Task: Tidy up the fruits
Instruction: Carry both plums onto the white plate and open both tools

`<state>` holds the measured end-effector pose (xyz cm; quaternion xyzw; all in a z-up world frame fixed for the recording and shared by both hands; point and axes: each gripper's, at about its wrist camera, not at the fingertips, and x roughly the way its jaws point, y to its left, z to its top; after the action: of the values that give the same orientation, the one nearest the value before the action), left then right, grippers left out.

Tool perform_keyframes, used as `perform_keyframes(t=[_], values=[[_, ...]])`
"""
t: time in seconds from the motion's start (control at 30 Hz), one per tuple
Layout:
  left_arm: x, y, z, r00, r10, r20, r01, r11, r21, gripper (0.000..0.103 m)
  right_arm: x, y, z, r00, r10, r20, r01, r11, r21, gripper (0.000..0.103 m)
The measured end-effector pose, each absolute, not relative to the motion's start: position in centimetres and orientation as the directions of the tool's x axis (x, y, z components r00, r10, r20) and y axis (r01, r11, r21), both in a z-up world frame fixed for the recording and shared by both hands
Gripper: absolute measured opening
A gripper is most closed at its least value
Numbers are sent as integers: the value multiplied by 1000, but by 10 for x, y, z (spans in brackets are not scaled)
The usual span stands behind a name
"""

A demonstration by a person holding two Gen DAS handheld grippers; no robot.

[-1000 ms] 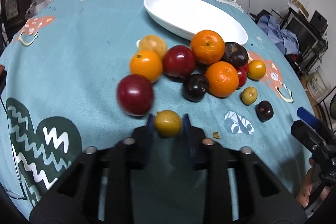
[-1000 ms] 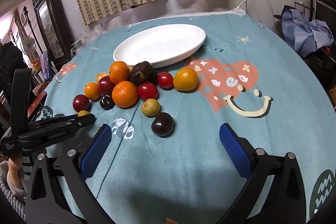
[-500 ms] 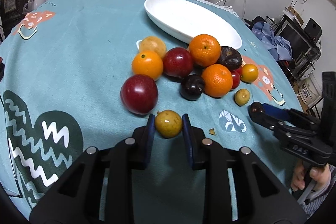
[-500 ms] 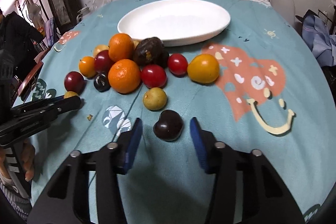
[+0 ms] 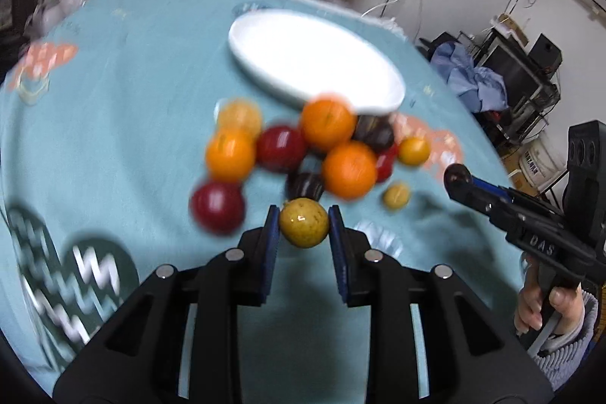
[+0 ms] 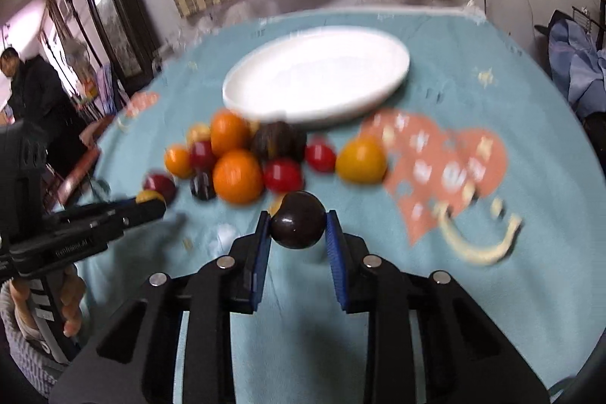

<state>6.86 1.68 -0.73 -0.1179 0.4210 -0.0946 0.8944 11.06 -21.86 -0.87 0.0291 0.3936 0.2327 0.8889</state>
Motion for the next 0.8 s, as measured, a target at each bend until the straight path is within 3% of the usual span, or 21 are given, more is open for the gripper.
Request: perform_keyframes(t=[0.13, 0.3, 0.33, 0.37, 0.4, 0.43, 0.47, 0.8], values=[[119, 10, 27, 673, -190, -714, 48, 976, -214, 26, 154, -208, 13, 617, 427, -661, -365, 900, 240, 29], [183, -4, 21, 648, -169, -743, 35, 981, -192, 26, 218, -186, -2, 593, 440, -674, -341, 896, 286, 30], [193, -6, 17, 639, -173, -750, 37, 980, -195, 31, 222, -184, -5, 589, 446, -674, -340, 893, 293, 30], [203, -7, 12, 631, -174, -756, 33, 980, -199, 42, 229, -183, -10, 584, 455, -672, -335, 890, 311, 30], [210, -8, 8, 628, -169, -759, 27, 980, -196, 50, 235, -183, -14, 574, 463, -675, -329, 886, 328, 41], [213, -7, 6, 630, -166, -759, 25, 981, -193, 61, 235, -185, -17, 574, 469, -671, -325, 883, 339, 63], [216, -7, 4, 635, -165, -755, 24, 981, -193, 62, 235, -192, -17, 598, 478, -643, -321, 878, 354, 66], [183, 23, -1, 650, -172, -740, -21, 969, -244, 64, 203, -229, 12, 663, 485, -570, -298, 870, 393, 66]])
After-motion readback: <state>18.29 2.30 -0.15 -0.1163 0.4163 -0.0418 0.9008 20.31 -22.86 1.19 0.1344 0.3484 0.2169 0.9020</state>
